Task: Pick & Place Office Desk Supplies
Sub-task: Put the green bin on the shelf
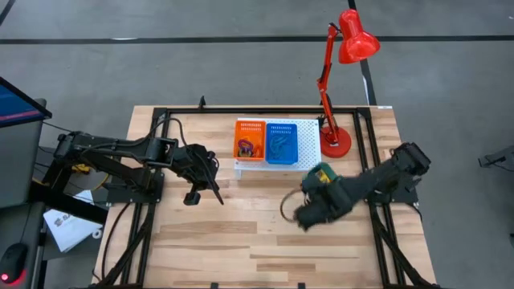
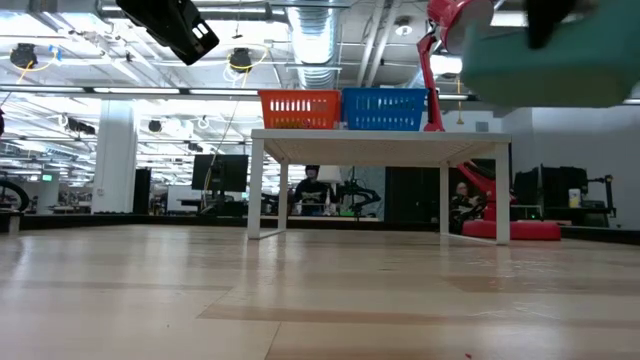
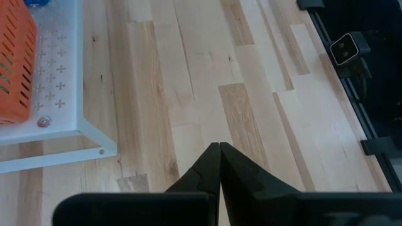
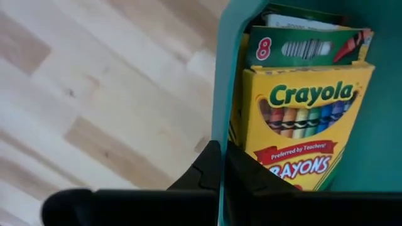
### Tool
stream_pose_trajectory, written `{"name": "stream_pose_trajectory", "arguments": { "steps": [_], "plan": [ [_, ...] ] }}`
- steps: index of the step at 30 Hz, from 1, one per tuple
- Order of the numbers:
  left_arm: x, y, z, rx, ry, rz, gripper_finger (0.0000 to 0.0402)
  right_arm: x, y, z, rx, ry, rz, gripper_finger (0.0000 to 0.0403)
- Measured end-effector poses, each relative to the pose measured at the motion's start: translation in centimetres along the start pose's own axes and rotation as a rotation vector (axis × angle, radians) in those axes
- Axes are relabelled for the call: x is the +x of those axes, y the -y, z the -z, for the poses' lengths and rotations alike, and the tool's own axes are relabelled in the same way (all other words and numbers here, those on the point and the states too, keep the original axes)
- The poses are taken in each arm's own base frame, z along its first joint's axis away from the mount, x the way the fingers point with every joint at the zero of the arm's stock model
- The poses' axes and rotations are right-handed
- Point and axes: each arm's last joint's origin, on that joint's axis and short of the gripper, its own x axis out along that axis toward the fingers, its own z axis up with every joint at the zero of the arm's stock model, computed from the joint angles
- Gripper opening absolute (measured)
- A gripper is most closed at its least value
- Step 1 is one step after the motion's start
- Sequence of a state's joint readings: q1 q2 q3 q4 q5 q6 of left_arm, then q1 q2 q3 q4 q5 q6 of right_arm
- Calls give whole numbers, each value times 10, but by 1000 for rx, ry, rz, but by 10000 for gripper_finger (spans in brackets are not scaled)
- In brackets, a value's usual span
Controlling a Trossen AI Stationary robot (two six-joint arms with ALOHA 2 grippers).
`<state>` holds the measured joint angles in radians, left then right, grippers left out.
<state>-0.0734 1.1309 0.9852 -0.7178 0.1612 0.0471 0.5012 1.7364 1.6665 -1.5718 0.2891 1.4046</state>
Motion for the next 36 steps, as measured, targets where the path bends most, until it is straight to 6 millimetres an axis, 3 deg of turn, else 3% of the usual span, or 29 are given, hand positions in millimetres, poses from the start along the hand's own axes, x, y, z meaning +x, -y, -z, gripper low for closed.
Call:
{"name": "stream_pose_trajectory", "arguments": {
  "steps": [9,20,28,36],
  "plan": [
    [0,0,0,0,0,0,0,1,35,-59,64,-42,-19,0],
    [0,0,0,0,0,0,0,25,73,-121,131,-146,-2,0],
    [0,0,0,-2,0,0,0,36,99,-148,238,-195,-4,0],
    [0,0,0,-2,0,1,0,39,107,-155,331,-199,7,0]
  ]
}}
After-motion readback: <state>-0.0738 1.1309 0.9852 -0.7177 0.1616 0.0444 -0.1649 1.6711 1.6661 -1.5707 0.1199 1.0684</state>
